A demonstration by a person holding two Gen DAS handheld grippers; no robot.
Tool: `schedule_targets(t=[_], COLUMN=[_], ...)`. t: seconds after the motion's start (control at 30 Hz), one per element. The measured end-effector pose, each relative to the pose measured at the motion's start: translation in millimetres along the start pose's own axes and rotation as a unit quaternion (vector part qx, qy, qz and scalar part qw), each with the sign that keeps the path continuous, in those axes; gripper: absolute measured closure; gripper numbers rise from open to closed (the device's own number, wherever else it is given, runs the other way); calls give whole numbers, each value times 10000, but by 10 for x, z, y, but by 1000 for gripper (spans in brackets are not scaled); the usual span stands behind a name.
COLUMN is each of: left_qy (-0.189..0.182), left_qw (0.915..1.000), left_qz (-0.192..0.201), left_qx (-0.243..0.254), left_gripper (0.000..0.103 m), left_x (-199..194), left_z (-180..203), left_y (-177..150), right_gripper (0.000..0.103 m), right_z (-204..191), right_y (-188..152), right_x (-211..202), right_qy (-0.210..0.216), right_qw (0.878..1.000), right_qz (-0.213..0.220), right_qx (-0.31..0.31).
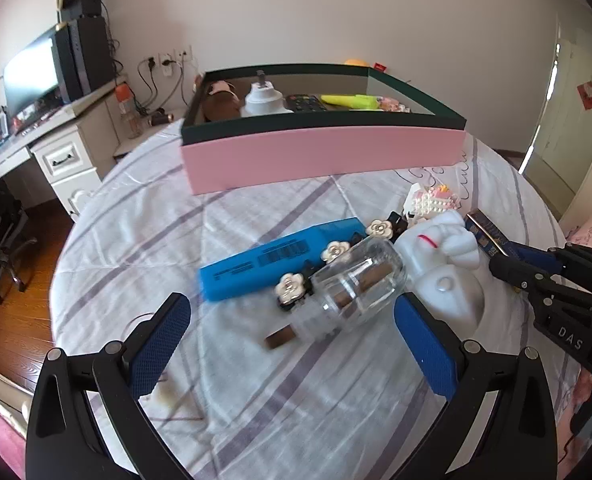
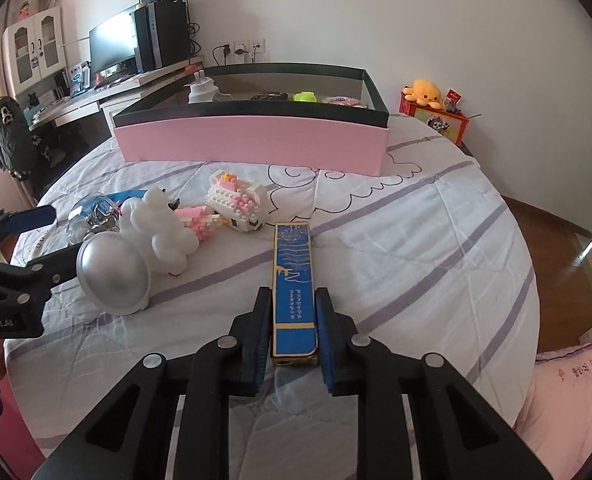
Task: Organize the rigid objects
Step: 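Grasp the glass bottle with the left tool while the right tool grasps the blue box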
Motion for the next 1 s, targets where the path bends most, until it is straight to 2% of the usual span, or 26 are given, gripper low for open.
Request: schedule_targets(t=[0.17,0.23,0.37,0.43,0.5,0.7,1.0], left_qy=[-51,-181,-120,-200,-212,-311,-236], left_qw=[9999,9997,9998,9998,9998,9995,9994], left_qz=[-97,-127,-128,-71,-39,10,230], left_qx=[-30,-37,30,27,-13,-69,-72], left_gripper=[2,20,43,60,71,73,73], left_x=[124,156,182,161,138,55,-190], left_z=[53,78,114,120,101,59,-34], left_y=[31,37,45,52,55,24,95], right_gripper=[82,82,82,82,82,82,82], right_z=[14,10,-4,-1,-1,-10,-8], right_y=[34,44,72,80,88,114,131], right_x=[34,51,83,97,107,115,19], right_qy=[33,37,5,-1,-16,-16,-20], right_qw=[10000,10000,10000,10000,10000,9999,9999], right_qz=[19,25,18,13,8,25,103], right_qx=[-5,-5,-43,-55,-85,-168,-130])
Point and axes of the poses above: each gripper's, at about its wrist camera, not at the fingertips, and x roughly the way its jaws point, z to its right, y to its top, the point moved 7 cm from there along x, roughly the way its jaws point
